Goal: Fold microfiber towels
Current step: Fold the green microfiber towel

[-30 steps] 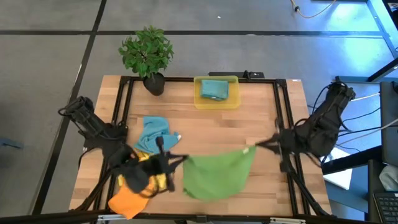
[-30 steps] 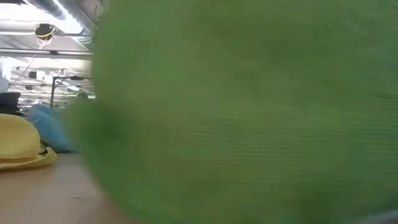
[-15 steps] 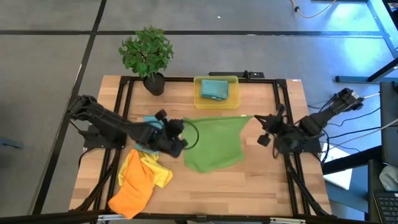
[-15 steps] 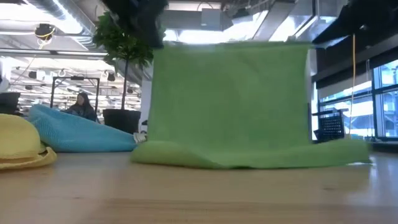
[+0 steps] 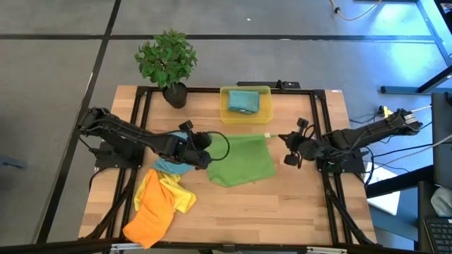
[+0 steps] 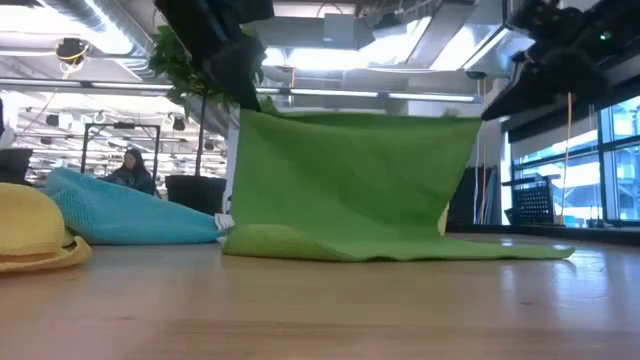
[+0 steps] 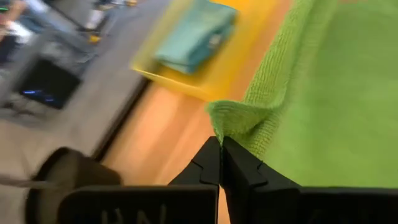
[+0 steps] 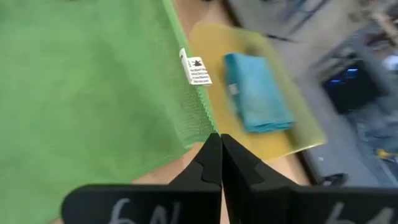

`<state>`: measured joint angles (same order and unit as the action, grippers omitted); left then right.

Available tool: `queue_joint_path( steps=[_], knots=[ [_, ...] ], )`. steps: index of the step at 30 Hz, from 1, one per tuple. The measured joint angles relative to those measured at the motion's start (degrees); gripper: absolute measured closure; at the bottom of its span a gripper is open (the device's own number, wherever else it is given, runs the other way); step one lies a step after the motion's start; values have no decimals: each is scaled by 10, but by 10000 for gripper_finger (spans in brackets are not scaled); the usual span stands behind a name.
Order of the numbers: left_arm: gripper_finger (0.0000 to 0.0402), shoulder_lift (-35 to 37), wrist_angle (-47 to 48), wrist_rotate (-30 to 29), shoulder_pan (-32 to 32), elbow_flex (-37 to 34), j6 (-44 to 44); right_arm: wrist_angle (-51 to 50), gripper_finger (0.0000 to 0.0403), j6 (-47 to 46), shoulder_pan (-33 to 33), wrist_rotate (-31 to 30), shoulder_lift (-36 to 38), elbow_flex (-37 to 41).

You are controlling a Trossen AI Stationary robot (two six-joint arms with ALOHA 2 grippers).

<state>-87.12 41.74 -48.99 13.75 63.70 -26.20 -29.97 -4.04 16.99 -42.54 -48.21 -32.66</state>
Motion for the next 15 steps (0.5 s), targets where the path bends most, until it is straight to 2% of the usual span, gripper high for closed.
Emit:
queue_joint_path(
  steps=[7,15],
  knots=[
    [401,-18,-20,93,57,0,38,-6,403,-34,0,118,0,19],
    [401,-77,-51,102,115,0,56,41,403,-44,1,178,0,80]
  ],
)
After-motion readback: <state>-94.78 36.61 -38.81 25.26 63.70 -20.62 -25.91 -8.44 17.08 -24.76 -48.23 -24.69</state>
